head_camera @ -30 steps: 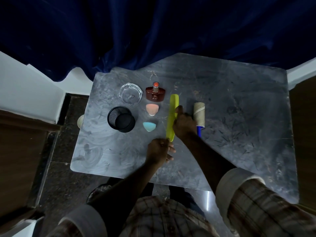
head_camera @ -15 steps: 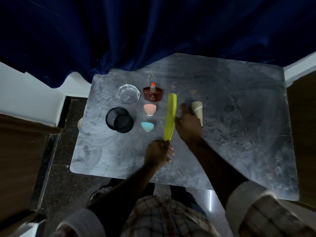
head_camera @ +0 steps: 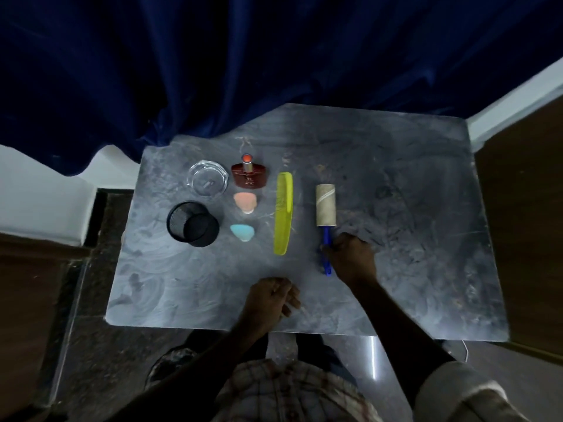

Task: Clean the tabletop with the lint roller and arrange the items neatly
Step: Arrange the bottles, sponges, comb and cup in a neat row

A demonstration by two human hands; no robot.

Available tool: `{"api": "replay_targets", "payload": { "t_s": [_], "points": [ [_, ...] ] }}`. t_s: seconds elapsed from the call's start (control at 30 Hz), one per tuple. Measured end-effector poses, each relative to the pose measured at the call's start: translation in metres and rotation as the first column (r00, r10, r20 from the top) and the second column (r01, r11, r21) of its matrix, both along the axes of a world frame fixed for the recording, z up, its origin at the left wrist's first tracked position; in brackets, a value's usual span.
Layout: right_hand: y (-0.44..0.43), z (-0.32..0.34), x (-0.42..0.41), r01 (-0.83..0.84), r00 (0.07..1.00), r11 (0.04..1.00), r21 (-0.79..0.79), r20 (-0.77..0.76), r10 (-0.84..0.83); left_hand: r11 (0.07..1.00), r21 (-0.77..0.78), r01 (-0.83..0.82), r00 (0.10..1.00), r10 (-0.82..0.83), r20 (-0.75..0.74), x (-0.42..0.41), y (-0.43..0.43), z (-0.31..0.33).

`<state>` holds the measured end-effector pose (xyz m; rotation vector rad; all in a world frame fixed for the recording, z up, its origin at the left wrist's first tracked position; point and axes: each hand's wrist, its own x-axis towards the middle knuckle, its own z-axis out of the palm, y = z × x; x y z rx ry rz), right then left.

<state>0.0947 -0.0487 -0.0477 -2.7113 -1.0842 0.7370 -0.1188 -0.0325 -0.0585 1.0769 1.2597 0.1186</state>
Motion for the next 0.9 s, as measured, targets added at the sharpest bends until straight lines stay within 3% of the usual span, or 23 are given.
{"api": "replay_targets", "payload": {
  "t_s": [0.3, 0.9],
  "points": [
    [0.021, 0.006, -0.016, 0.01, 0.999, 0.994, 0.109, -0.042, -0.006, 1.0, -0.023, -0.001, 0.999, 0.003, 0.054, -0.011, -0.001, 0.022],
    [0.045, 0.011, -0.027, 0.067, 0.998, 0.996, 0.054, -0.023, -0.066, 0.999, -0.016, 0.041, 0.993, -0.039, 0.109, -0.038, 0.003, 0.037]
  ]
}}
